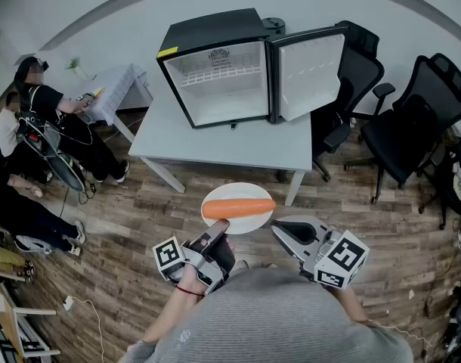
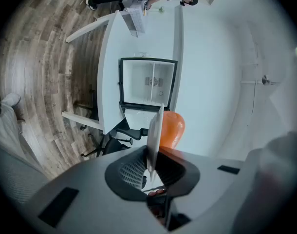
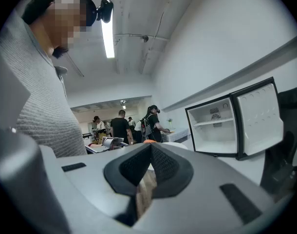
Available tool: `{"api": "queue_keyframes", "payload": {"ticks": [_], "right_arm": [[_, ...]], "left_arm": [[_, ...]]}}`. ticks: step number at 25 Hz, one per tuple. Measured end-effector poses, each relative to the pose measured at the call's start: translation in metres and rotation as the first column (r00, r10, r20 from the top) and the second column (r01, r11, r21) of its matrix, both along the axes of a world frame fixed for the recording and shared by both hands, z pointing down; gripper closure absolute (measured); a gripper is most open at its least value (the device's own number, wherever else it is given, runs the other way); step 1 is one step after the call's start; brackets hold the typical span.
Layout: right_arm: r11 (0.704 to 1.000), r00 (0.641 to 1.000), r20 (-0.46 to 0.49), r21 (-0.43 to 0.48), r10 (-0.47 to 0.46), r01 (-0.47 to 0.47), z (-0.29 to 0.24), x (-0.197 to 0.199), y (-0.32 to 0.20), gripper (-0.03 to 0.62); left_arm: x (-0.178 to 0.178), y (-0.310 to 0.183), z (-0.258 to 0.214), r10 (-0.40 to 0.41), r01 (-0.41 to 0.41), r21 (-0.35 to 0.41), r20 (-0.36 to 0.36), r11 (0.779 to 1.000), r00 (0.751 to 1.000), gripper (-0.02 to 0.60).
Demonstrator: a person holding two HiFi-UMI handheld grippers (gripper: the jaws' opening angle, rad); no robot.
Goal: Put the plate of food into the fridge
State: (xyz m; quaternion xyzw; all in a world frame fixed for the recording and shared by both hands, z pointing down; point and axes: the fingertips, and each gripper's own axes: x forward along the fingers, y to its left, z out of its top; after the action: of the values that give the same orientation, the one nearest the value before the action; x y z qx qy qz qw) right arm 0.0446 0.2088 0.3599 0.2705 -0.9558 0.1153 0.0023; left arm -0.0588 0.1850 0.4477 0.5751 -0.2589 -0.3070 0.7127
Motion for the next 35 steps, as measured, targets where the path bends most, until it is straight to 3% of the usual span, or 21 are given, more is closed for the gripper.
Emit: {"api": "queue_keyframes", "payload": {"ticks": [35], "right_arm": [[0.998,0.995,0.087,-0.003,-0.056,0.057,-0.006,0.025,-0.006,0.579]], "left_arm": [[0.028,-0.005,0.002,-0.012,0.012,-0.013,-0.014,1.000,1.000,0.534]]}}
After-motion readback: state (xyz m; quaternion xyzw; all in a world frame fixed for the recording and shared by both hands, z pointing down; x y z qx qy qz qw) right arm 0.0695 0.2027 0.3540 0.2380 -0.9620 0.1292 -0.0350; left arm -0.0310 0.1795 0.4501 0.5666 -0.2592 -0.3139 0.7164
